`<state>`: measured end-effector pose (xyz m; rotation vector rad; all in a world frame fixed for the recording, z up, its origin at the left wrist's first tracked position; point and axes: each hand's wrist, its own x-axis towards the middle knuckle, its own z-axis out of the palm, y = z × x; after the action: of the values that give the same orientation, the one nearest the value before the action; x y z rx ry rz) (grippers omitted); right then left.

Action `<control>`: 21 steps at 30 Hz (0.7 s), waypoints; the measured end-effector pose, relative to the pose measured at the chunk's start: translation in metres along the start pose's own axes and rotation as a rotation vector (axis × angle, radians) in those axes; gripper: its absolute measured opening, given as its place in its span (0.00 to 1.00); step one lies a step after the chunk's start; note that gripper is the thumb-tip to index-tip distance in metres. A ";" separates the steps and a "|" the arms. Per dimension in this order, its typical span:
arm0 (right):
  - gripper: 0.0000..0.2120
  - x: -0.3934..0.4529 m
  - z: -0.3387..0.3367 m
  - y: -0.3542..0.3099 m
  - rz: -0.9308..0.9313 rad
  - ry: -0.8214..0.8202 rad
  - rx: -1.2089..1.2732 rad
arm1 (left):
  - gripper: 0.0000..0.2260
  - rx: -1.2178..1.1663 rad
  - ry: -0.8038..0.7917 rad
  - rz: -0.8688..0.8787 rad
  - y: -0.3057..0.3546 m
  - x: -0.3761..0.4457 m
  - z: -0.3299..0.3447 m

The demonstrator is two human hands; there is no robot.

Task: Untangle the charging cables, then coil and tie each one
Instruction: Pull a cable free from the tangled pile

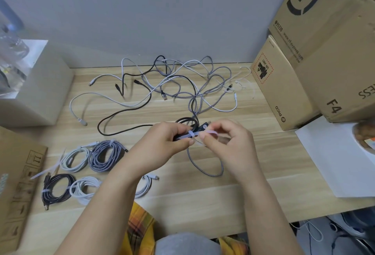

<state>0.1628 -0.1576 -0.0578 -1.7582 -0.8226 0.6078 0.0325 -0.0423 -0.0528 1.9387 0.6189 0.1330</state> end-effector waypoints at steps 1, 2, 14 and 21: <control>0.08 0.000 0.002 0.000 -0.109 0.060 -0.138 | 0.08 0.031 0.007 -0.009 -0.001 0.001 0.001; 0.07 0.001 0.004 0.000 -0.239 0.083 -0.260 | 0.08 0.048 0.009 -0.014 -0.001 0.001 0.002; 0.08 0.013 0.016 0.001 -0.641 -0.110 -0.702 | 0.15 0.123 -0.075 -0.078 -0.003 0.004 0.002; 0.01 0.010 0.018 -0.001 -0.728 -0.165 -0.848 | 0.10 -0.046 -0.121 -0.049 -0.008 0.004 -0.001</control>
<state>0.1559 -0.1386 -0.0626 -1.9293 -1.9121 -0.1319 0.0322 -0.0369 -0.0602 1.8703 0.5782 -0.0006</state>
